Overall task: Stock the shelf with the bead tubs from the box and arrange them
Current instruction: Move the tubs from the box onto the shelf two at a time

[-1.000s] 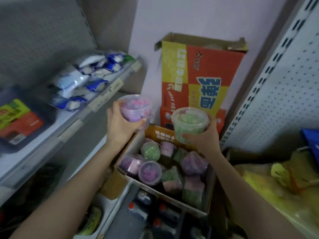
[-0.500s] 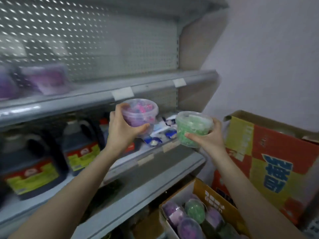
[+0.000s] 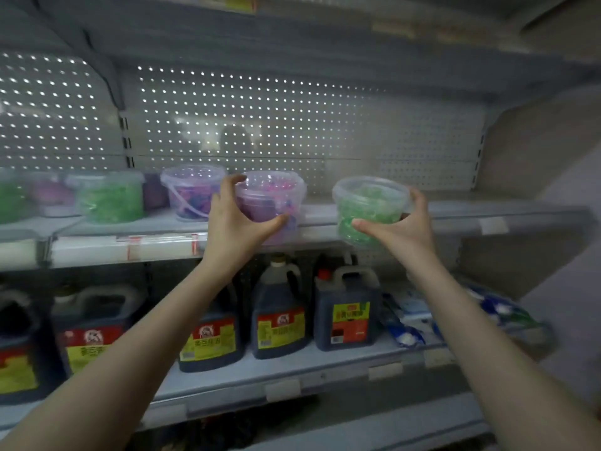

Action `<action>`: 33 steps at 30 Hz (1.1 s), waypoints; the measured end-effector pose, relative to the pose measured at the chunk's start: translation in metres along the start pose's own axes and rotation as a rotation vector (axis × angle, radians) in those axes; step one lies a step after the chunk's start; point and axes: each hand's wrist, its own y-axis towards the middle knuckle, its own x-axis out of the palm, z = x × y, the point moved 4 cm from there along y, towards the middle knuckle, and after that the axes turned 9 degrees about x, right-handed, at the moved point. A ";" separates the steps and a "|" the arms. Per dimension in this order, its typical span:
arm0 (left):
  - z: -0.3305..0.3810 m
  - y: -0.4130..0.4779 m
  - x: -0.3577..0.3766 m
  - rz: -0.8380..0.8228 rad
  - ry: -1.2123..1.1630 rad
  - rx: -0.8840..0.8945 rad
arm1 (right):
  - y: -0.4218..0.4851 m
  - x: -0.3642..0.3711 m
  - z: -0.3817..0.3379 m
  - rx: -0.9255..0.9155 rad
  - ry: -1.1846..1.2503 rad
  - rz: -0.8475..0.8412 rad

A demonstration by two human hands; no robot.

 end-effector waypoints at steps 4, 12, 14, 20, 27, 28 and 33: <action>-0.021 0.026 -0.005 0.017 0.069 -0.041 | 0.022 0.050 -0.021 -0.028 0.010 -0.038; -0.057 0.074 0.022 -0.094 0.144 -0.078 | 0.074 0.111 -0.018 0.022 -0.042 -0.058; -0.065 0.078 0.029 -0.161 0.140 -0.097 | 0.081 0.120 -0.012 0.052 -0.110 -0.068; -0.078 0.084 0.030 -0.298 0.159 -0.196 | 0.089 0.130 -0.004 0.058 -0.372 -0.070; -0.055 0.062 0.018 -0.317 0.281 -0.122 | 0.062 0.100 -0.005 -0.039 -0.346 -0.024; -0.049 0.056 0.017 -0.320 0.294 -0.093 | 0.056 0.092 -0.003 -0.052 -0.349 -0.013; -0.022 0.017 0.022 -0.355 0.496 0.038 | 0.017 0.047 0.027 -0.105 -0.465 0.060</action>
